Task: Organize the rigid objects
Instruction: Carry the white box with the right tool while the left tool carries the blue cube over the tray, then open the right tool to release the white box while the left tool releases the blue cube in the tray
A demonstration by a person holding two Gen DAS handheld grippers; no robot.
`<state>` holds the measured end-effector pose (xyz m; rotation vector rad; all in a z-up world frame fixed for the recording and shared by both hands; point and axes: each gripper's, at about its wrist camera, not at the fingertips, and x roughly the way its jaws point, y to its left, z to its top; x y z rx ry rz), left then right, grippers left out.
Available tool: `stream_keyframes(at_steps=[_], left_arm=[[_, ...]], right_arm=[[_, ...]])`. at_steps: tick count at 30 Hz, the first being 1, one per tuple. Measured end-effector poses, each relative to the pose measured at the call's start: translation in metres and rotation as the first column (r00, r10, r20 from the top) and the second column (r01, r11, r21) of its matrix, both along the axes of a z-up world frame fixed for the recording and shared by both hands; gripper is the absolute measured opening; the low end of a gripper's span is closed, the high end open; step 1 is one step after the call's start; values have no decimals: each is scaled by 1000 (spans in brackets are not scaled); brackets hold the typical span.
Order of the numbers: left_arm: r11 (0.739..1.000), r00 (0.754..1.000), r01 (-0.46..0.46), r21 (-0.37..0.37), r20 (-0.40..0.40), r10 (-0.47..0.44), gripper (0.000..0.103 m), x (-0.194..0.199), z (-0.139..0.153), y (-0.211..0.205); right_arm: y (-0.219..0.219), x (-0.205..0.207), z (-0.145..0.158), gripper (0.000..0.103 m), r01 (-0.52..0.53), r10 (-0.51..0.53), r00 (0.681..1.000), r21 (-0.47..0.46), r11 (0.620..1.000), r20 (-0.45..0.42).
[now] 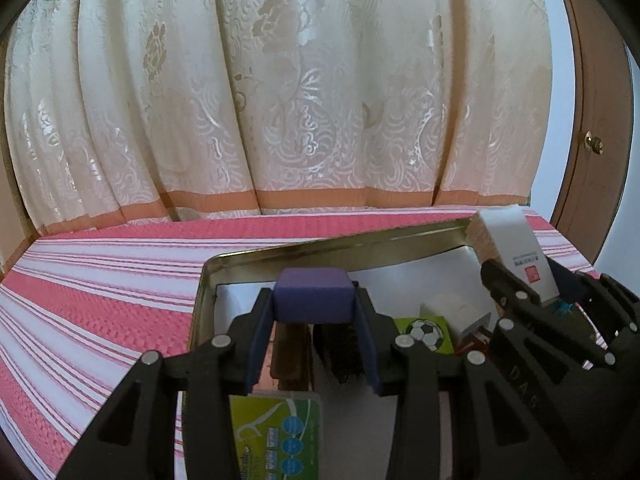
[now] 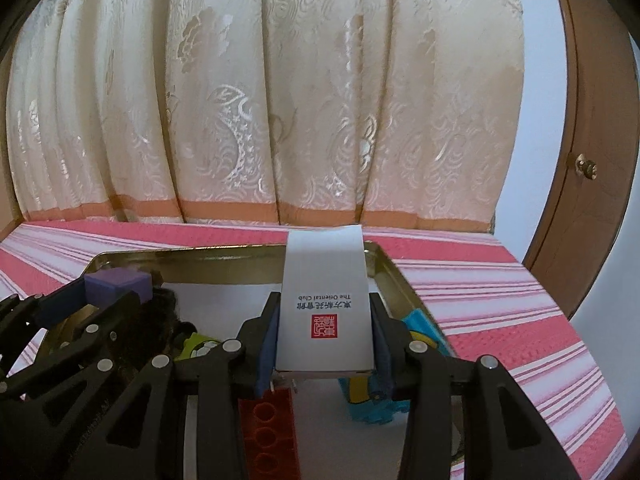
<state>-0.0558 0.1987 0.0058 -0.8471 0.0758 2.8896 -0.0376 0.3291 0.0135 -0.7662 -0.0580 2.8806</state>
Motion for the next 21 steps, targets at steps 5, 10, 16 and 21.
stream_keyframes(at_steps=[5, 10, 16, 21], left_arm=[[1000, 1000, 2, 9, 19, -2, 39, -4, -2, 0], [1000, 999, 1, -9, 33, -1, 39, -7, -2, 3], [1000, 998, 7, -6, 59, -7, 39, -11, -4, 3], [1000, 997, 7, -7, 71, -7, 39, -12, -6, 5]], right_arm=[[-2, -6, -3, 44, -22, 22, 999, -10, 1000, 26], [-1, -12, -7, 44, -40, 42, 997, -30, 999, 61], [-1, -15, -9, 44, -58, 62, 995, -49, 997, 77], [0, -18, -10, 44, -77, 83, 993, -71, 995, 86]])
